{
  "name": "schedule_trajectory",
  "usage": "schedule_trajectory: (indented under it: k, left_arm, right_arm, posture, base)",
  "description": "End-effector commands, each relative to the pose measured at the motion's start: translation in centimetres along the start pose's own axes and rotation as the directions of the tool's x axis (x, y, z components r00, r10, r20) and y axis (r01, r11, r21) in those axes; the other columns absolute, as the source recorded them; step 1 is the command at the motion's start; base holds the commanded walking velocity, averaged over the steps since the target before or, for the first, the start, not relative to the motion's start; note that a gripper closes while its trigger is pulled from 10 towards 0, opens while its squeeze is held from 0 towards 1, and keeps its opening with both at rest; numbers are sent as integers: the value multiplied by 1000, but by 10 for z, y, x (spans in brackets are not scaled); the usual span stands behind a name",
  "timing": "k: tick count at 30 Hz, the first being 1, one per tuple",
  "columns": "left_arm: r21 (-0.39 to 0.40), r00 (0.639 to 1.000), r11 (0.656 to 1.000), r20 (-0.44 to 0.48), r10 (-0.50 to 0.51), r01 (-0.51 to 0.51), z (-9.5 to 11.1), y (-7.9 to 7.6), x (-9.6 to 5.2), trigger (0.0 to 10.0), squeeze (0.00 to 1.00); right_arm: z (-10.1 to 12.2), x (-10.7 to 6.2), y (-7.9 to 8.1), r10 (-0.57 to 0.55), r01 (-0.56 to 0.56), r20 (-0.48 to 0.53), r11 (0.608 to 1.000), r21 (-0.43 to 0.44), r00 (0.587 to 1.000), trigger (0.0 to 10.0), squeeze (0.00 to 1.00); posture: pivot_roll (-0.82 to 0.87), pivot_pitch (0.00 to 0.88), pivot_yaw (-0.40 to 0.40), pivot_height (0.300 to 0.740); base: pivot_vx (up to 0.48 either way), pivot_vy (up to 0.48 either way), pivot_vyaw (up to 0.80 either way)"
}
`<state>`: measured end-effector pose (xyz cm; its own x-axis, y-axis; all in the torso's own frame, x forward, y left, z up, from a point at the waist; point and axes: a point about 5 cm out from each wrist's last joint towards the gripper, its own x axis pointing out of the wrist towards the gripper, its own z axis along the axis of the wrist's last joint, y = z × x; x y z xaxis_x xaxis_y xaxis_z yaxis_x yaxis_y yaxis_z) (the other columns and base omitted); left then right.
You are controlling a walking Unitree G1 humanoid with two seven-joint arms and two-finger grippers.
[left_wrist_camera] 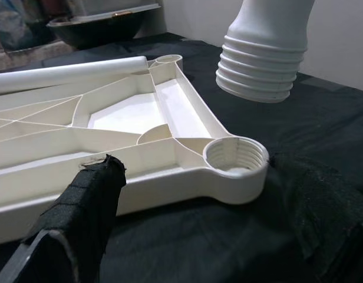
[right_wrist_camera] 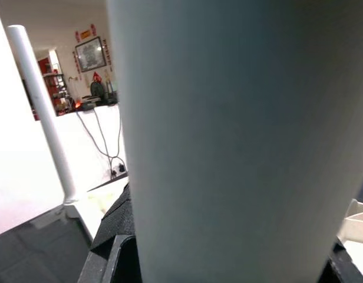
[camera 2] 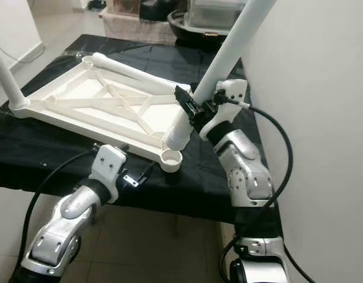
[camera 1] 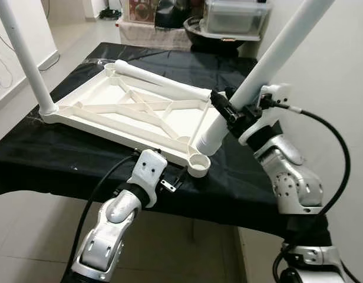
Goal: Building children table
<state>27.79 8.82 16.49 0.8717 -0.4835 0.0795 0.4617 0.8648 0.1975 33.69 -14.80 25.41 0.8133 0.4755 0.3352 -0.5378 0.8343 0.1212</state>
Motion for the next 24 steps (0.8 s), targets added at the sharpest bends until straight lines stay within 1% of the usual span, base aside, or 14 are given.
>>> schedule_trajectory:
  k: [1, 4, 6, 9, 10, 12, 13, 14, 17, 22, 23, 24]
  left_arm:
    - [-30, 1000, 999, -10, -23, 22, -2, -7, -2, 10000, 0]
    - [-55, 999, 998, 0, -44, 44, 2, -15, -5, 10000, 0]
    - [-62, 999, 997, 4, -49, 49, 2, -16, -5, 10000, 0]
    - [-81, 998, 994, 16, -66, 67, 6, -21, -8, 10000, 0]
    - [-87, 997, 993, 23, -73, 74, 9, -23, -11, 10000, 0]
    - [-90, 997, 993, 28, -77, 79, 11, -25, -13, 10000, 0]
    - [-94, 996, 992, 31, -82, 85, 14, -27, -15, 10000, 0]
    - [-94, 996, 992, 31, -82, 85, 14, -27, -15, 10000, 0]
    - [-100, 995, 990, 29, -93, 96, 16, -30, -18, 10000, 0]
    - [-97, 995, 990, 27, -97, 99, 17, -30, -19, 10000, 0]
    - [-95, 995, 990, 25, -98, 100, 18, -30, -21, 10000, 0]
    - [-95, 995, 990, 25, -98, 100, 18, -30, -21, 10000, 0]
  right_arm:
    - [-5, 0, -7, -12, 11, -40, 1000, -16, 999, 10000, 0]
    - [-9, 6, -12, -20, 18, -66, 999, -30, 998, 10000, 0]
    - [-9, 7, -13, -21, 19, -69, 999, -30, 997, 10000, 0]
    - [-11, 13, -15, -6, 4, -83, 1000, -28, 997, 10000, 0]
    - [-10, 16, -16, 4, -6, -86, 1000, -26, 996, 10000, 0]
    - [-9, 18, -16, 10, -12, -87, 1000, -25, 996, 10000, 0]
    - [-6, 21, -17, 17, -19, -83, 999, -26, 996, 10000, 0]
    - [-6, 21, -17, 17, -19, -83, 999, -26, 996, 10000, 0]
    - [2, 30, -22, 28, -30, -68, 999, -26, 997, 10000, 0]
    - [4, 32, -23, 33, -35, -62, 999, -25, 998, 10000, 0]
    - [0, 31, -20, 70, -70, -73, 998, -2, 995, 10000, 0]
    - [0, 31, -20, 70, -70, -73, 998, -2, 995, 10000, 0]
  posture:
    - [67, 116, -91, 740]
    - [71, 131, -98, 740]
    - [71, 131, -98, 740]
    - [72, 156, -102, 740]
    - [69, 173, -106, 740]
    - [69, 173, -106, 740]
    - [70, 187, -109, 740]
    - [70, 187, -109, 740]
    - [78, 205, -112, 740]
    - [78, 209, -115, 740]
    - [83, 224, -115, 740]
    - [83, 224, -115, 740]
  base:
    - [0, 0, 0]
    - [0, 0, 0]
    - [0, 0, 0]
    - [0, 0, 0]
    - [0, 0, 0]
    - [0, 0, 0]
    - [0, 0, 0]
    - [0, 0, 0]
    - [0, 0, 0]
    - [0, 0, 0]
    - [0, 0, 0]
    - [0, 0, 0]
